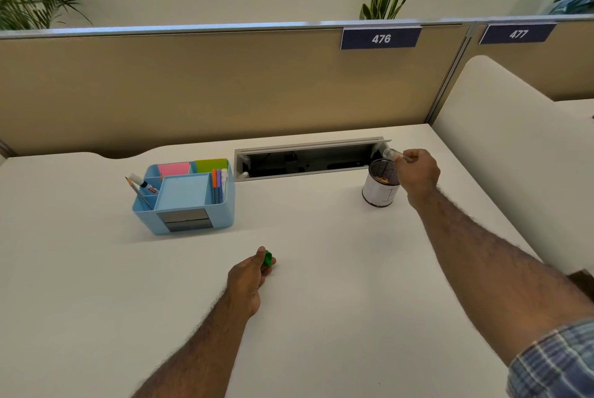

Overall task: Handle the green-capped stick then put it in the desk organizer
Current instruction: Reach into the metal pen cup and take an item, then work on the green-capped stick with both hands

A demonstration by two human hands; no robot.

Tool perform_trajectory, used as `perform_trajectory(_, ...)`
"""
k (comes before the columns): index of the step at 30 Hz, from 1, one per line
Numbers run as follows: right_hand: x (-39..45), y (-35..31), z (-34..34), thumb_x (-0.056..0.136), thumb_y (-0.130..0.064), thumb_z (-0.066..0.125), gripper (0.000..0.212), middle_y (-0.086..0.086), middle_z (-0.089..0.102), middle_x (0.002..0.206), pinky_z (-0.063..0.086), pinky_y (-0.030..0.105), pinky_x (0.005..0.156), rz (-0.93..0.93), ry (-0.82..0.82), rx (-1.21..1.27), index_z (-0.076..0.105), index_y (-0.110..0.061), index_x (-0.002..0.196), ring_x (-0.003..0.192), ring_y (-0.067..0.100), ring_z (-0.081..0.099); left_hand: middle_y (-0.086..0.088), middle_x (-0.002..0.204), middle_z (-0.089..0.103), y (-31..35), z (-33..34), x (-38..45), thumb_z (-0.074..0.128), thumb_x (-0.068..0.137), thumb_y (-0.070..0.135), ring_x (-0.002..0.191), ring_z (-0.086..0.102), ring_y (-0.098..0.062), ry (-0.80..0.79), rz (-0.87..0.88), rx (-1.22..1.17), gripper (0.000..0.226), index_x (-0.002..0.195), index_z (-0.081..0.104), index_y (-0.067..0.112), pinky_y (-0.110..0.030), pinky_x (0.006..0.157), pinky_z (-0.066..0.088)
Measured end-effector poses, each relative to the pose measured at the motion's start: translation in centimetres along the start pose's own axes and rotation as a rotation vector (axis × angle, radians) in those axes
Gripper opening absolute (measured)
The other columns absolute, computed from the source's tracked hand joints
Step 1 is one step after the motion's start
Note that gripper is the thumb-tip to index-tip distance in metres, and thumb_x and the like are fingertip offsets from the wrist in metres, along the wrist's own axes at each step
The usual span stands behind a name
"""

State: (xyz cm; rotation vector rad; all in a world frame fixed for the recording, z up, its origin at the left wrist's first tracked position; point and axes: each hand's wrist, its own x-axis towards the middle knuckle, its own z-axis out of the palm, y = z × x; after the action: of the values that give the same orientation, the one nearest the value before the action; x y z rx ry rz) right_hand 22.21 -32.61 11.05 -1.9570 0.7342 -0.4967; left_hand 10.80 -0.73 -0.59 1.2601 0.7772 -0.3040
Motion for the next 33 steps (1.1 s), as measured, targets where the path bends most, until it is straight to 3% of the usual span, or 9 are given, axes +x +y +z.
perform_trajectory(3,-1.1,0.3,0.6,0.084,-0.024,0.071,0.031,0.013,0.070,0.113,0.054,0.025,0.068,0.090,-0.041,0.188,0.065,-0.011,0.111,0.095,0.024,0.066,-0.018,0.116,0.069,0.0,0.0,-0.2,0.062,0.090,0.029,0.097,0.061,-0.021,0.001,0.004,-0.006,0.031,0.108,0.066,0.004,-0.024,0.070,0.043)
perform_trajectory(5,-2.1,0.5,0.9,0.085,-0.020,0.071,0.023,0.015,0.070,0.110,0.058,0.033,0.080,0.153,-0.100,0.327,0.066,-0.010,0.105,0.094,0.024,0.068,-0.017,0.115,0.069,0.1,0.1,-0.4,0.062,0.089,0.030,0.095,0.061,-0.020,-0.002,0.003,-0.011,0.025,0.101,0.067,0.008,-0.025,0.071,0.044)
perform_trajectory(8,-4.4,0.5,0.9,0.088,-0.011,0.068,0.009,0.013,0.066,0.096,0.055,0.024,0.072,0.250,-0.229,0.625,0.065,-0.008,0.096,0.076,0.014,0.063,-0.013,0.114,0.070,0.2,-0.1,-0.6,0.063,0.088,0.031,0.091,0.062,-0.019,0.000,0.004,-0.014,0.018,0.092,0.067,0.014,-0.029,0.081,0.044)
perform_trajectory(11,-7.0,0.7,1.1,0.090,-0.003,0.064,0.019,0.011,0.063,0.089,0.051,0.021,0.067,0.324,-0.358,0.799,0.060,-0.001,0.109,0.072,0.013,0.060,-0.011,0.114,0.071,0.1,-0.2,-0.9,0.064,0.087,0.033,0.089,0.062,-0.018,0.004,0.008,-0.019,0.020,0.095,0.067,0.015,-0.030,0.083,0.043)
perform_trajectory(15,-11.3,1.5,1.8,0.089,0.001,0.063,0.008,0.010,0.063,0.085,0.049,0.022,0.066,0.371,-0.505,0.770,0.061,-0.006,0.092,0.071,0.015,0.059,-0.012,0.119,0.069,0.1,-0.2,-1.4,0.066,0.086,0.034,0.095,0.061,-0.020,0.019,0.019,-0.044,0.041,0.117,0.064,0.008,-0.029,0.077,0.044)
perform_trajectory(19,-16.3,3.5,2.8,0.088,0.003,0.062,0.014,0.007,0.063,0.077,0.049,0.019,0.062,0.462,-0.622,0.759,0.061,-0.010,0.085,0.067,0.014,0.060,-0.013,0.120,0.068,-0.1,-0.4,-1.9,0.067,0.086,0.033,0.095,0.061,-0.020,0.019,0.018,-0.063,0.039,0.116,0.064,0.007,-0.029,0.081,0.044)
perform_trajectory(24,-21.9,6.1,3.9,0.085,0.006,0.064,0.015,0.011,0.061,0.079,0.046,0.025,0.066,0.493,-0.712,0.566,0.059,-0.006,0.092,0.068,0.018,0.056,-0.010,0.117,0.069,-0.4,-0.4,-2.2,0.066,0.086,0.033,0.088,0.061,-0.017,0.013,0.023,-0.062,0.036,0.114,0.066,0.010,-0.030,0.080,0.044)
perform_trajectory(27,-23.9,6.6,4.3,0.083,-0.002,0.071,0.021,0.008,0.064,0.081,0.048,0.026,0.068,0.445,-0.781,0.449,0.060,-0.002,0.101,0.071,0.017,0.057,-0.009,0.117,0.070,-0.7,-0.4,-2.3,0.066,0.086,0.033,0.089,0.061,-0.016,0.001,0.020,-0.065,0.033,0.111,0.068,0.012,-0.030,0.080,0.043)
perform_trajectory(33,-25.2,6.1,5.3,0.083,-0.005,0.071,0.022,0.007,0.065,0.081,0.049,0.030,0.072,0.446,-0.750,0.398,0.062,-0.002,0.104,0.074,0.018,0.058,-0.008,0.117,0.069,-1.2,-0.3,-2.9,0.068,0.085,0.031,0.093,0.062,-0.018,-0.018,0.030,-0.083,0.032,0.111,0.069,0.013,-0.032,0.086,0.042)
